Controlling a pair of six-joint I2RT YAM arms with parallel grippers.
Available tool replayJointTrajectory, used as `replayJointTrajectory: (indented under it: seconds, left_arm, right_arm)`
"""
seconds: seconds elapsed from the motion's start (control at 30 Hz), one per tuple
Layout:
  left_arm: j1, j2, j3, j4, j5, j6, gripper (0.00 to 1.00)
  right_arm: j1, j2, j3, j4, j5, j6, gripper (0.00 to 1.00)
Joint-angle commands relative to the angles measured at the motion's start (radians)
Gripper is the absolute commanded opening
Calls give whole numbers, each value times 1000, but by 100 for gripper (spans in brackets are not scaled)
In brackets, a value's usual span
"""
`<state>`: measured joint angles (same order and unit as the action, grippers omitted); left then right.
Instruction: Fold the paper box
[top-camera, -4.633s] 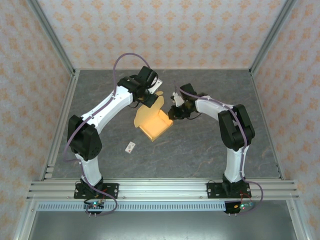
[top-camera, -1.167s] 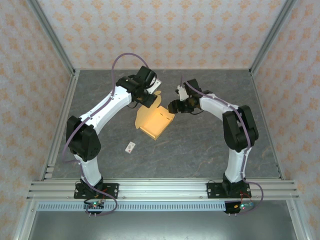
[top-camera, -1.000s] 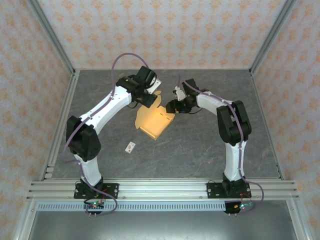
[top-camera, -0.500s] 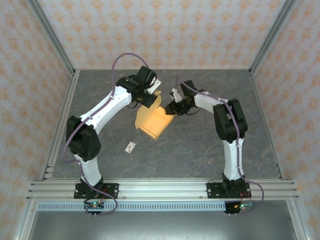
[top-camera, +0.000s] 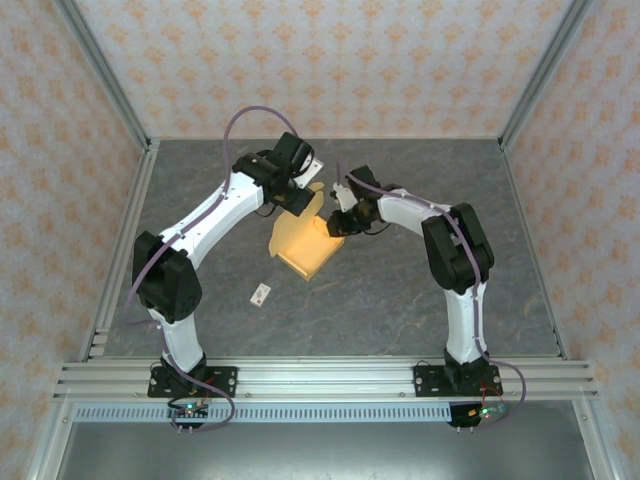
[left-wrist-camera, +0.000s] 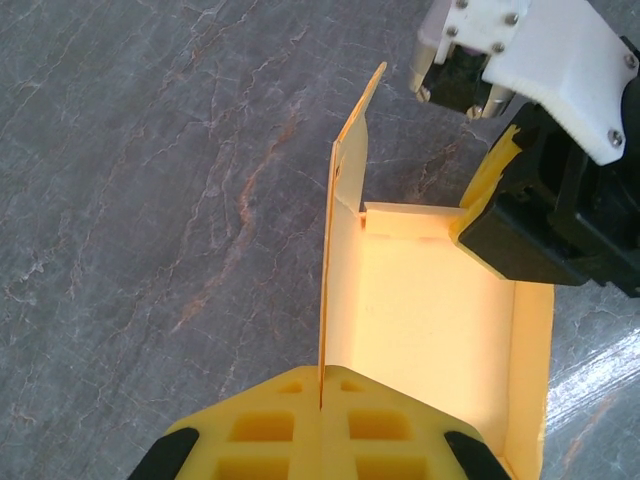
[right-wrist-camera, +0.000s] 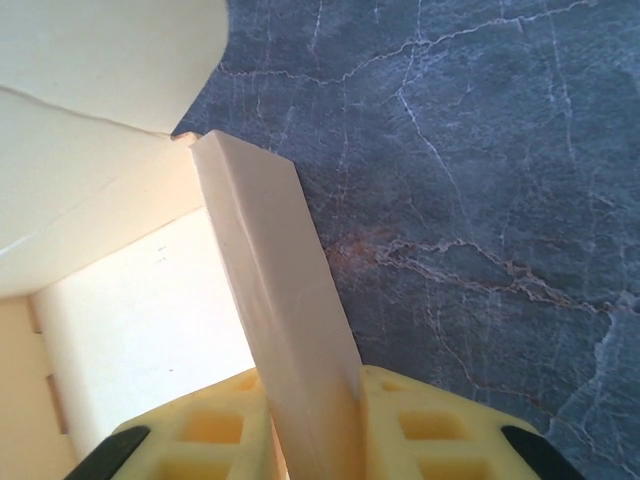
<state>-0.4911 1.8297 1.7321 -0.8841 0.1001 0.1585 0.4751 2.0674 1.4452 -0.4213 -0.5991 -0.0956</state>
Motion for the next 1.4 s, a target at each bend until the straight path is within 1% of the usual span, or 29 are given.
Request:
replayJointTrajectory:
  seconds: [0.0,0.37,0.63,0.83,0.97,1.07,1.27,1.37]
  left_arm:
    - [-7,-35,4,6,6,14,0]
    - [-7,-52,-6,11,7,-9,0]
    - [-7,-55,5,4,7,-26,0]
    - [-2,-57,15,0,5,-38,0]
    - [4,-46,32,-5,22,-42,0]
    - [4,-39,35,-7,34,-40,0]
    - [3,-43,8,7,38,-43,0]
    - [5,-44,-4,14,31,-42,0]
  right_arm:
    - [23,-22,-34,1,185,-4,21]
    - [123,-23,-103,26,427,1,13]
    - [174,-17,-153,54,535,17,8]
    - [220,-40,-193,73,656,15,5]
    - [257,-32,-180,51,784,-23,3]
    - [267,-17,-150,22,831,-27,3]
    - [272,39,-120,-14,875,3,2]
    - [272,51,-129,-2,881,16,2]
